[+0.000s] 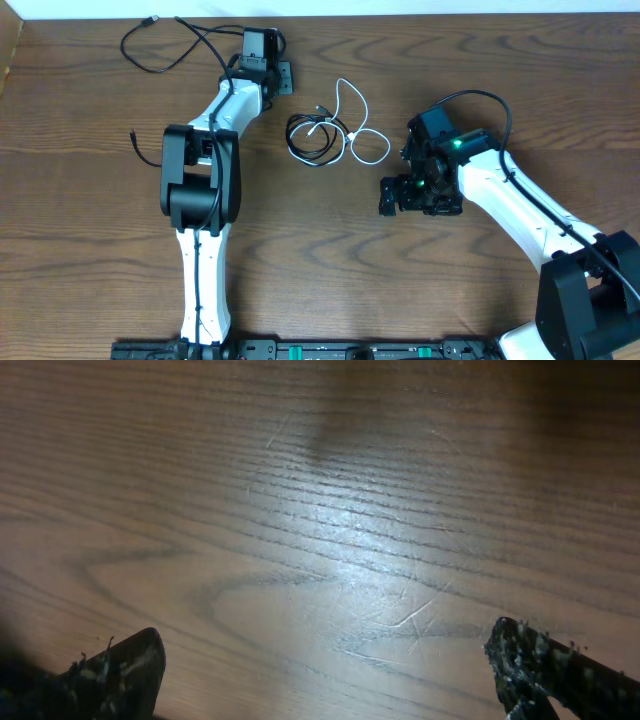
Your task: Untangle cables
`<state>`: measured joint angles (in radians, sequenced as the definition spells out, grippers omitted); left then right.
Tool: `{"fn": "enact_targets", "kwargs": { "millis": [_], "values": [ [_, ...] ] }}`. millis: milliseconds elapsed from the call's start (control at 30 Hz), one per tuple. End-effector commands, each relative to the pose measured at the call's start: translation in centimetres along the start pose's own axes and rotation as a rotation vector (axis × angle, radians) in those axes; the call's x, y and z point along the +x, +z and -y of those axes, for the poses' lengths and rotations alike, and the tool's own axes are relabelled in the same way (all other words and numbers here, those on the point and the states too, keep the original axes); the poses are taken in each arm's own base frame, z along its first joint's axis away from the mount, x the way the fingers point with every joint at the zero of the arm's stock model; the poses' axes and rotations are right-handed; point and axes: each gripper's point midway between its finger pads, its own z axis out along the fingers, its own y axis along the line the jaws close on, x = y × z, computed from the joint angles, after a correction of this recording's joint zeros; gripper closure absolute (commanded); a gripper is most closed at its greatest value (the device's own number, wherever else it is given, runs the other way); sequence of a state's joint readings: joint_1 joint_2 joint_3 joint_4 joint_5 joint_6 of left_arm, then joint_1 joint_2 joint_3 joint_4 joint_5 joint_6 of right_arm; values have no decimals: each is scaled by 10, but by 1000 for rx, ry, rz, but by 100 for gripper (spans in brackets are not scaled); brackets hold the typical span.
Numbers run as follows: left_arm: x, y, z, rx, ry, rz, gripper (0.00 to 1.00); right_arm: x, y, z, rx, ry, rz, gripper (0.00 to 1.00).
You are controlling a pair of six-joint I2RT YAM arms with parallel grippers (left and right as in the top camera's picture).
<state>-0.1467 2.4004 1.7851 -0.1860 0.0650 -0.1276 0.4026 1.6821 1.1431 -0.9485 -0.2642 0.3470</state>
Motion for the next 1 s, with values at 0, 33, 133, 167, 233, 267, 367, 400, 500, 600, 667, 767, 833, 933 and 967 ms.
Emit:
{"fn": "enact_targets", "kwargs": {
  "millis": [0,33,133,167,233,267,367,400,500,600,667,767,833,933,967],
  "values": [
    [28,18,-9,-24,5,-76,78,3,2,1,11,-16,-10,1],
    [29,18,-10,-29,6,-82,87,3,2,1,11,-16,-12,1],
    [31,17,-10,-32,6,-90,93,5,2,2,14,-14,-19,1],
    [30,16,-10,-32,10,-88,93,5,3,2,14,-14,-19,1],
    [11,1,-7,-24,8,-46,92,7,3,3,17,-12,-27,1],
    [0,-8,-5,-20,8,-22,92,8,3,3,19,-11,-31,1],
    [-63,-74,7,8,1,131,93,9,2,4,20,-10,-36,1],
    [-79,-94,10,18,-16,175,93,9,2,4,20,-10,-36,1],
    [-120,-160,18,51,-75,297,92,9,2,4,20,-10,-36,1],
    [-146,-226,25,81,-75,392,92,9,2,4,20,-9,-36,1],
    [-148,-255,26,85,-74,409,92,9,2,4,20,-10,-36,1],
    [-130,-249,22,65,-68,330,56,8,3,3,18,-11,-31,1],
    [-110,-230,18,39,-20,246,41,7,3,3,17,-12,-27,1],
    [-75,-186,11,6,65,101,29,7,3,3,17,-12,-27,1],
    [-62,-167,8,-3,97,52,29,7,3,3,17,-12,-27,1]
  ]
}}
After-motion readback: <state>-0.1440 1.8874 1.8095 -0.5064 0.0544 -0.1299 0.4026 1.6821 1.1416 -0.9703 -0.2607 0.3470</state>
